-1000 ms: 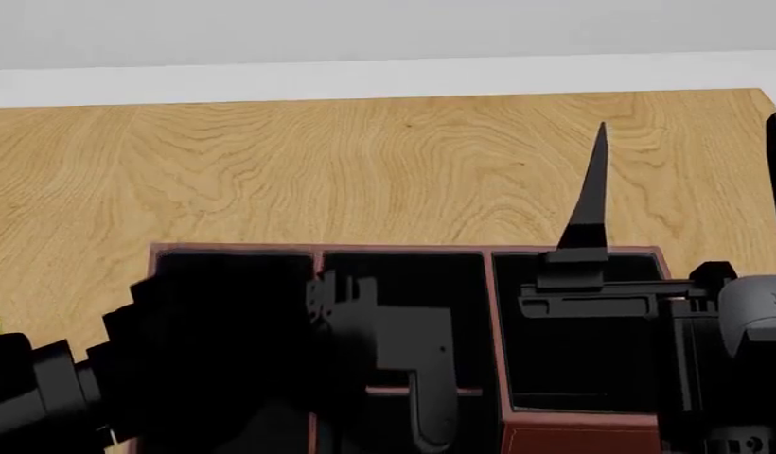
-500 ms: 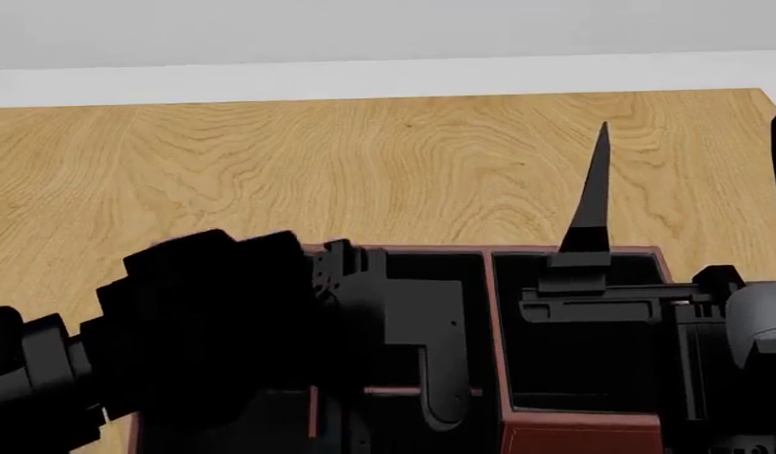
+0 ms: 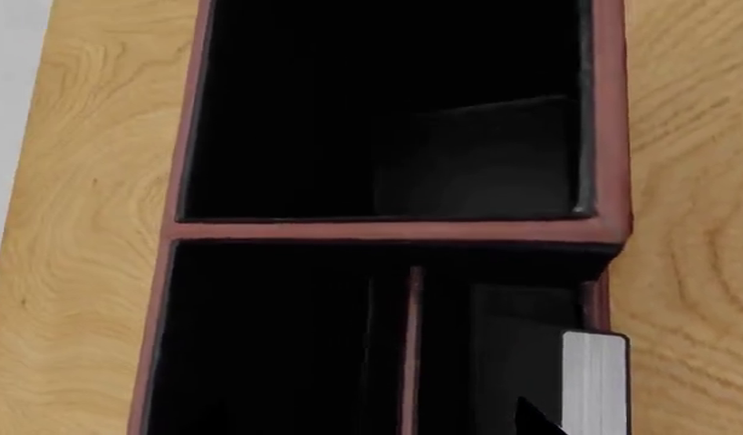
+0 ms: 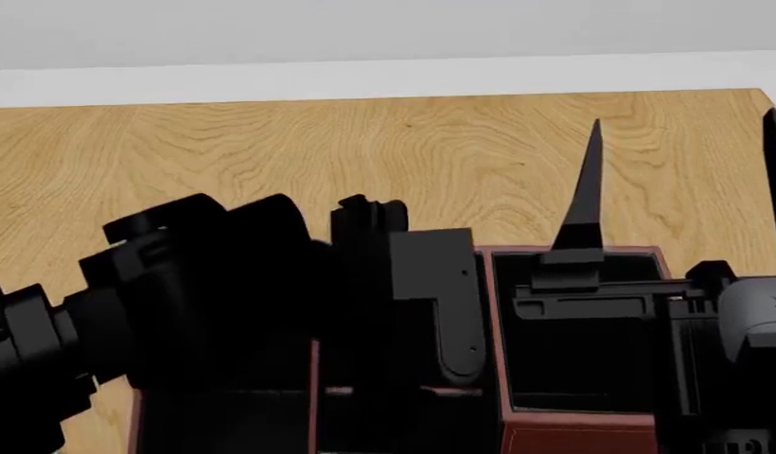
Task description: Pick up the book and place it in the back compartment of the caddy.
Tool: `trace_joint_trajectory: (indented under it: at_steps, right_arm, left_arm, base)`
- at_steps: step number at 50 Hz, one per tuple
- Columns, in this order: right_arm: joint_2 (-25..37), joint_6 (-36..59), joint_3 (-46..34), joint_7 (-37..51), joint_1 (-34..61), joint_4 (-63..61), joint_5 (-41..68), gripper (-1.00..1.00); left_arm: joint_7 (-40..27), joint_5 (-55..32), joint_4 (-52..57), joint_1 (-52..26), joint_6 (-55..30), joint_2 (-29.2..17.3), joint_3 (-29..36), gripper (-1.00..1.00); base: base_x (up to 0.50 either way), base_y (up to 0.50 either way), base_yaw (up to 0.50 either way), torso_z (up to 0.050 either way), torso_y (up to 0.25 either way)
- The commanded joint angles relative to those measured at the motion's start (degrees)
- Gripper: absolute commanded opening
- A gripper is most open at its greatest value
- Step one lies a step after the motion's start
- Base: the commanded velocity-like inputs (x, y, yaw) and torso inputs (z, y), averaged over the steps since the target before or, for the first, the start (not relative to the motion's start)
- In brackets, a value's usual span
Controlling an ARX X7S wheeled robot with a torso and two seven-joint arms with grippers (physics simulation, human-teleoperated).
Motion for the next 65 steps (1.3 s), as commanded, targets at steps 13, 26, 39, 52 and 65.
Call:
trace_joint_trajectory:
  at_steps: [13, 26, 39, 52, 65]
  right_arm:
    - [-0.2, 0.2, -0.3, -0.1, 0.4, 0.7, -0.3, 1.0]
    - [0.1, 0.1, 0.2, 0.3, -0.1, 0.2, -0.1, 1.0]
    - [0.0, -0.7, 0.5, 0.3, -0.7, 0.7, -0.3, 1.0]
    - [0.0, -0.8, 0.9, 0.5, -1.2, 1.0, 0.0, 1.0]
    - [-0.1, -0.4, 0.6, 0.6, -0.8, 1.2, -0.1, 1.0]
  left_arm:
    - [-5.6, -1.9, -8.9, 1.7, 12.3, 0.0, -0.3, 1.0]
    - [-9.1, -3.1, -11.5, 2.2, 17.0, 0.0, -0.2, 1.0]
    - [-21.9, -4.0, -18.2, 5.4, 30.7, 0.0, -1.1, 1.0]
    - [-38.3, -5.6, -9.4, 9.7, 35.6, -5.5, -6.0, 1.0]
    - [-47.4, -5.3, -1.4, 13.5, 37.5, -10.8, -7.8, 1.0]
  base:
    - [0.0, 0.0, 0.0, 0.0, 0.0]
    - [0.0, 0.0, 0.0, 0.0, 0.0]
    - [0.0, 0.0, 0.0, 0.0, 0.0]
    - [0.0, 0.0, 0.0, 0.0, 0.0]
    - [0.0, 0.0, 0.0, 0.0, 0.0]
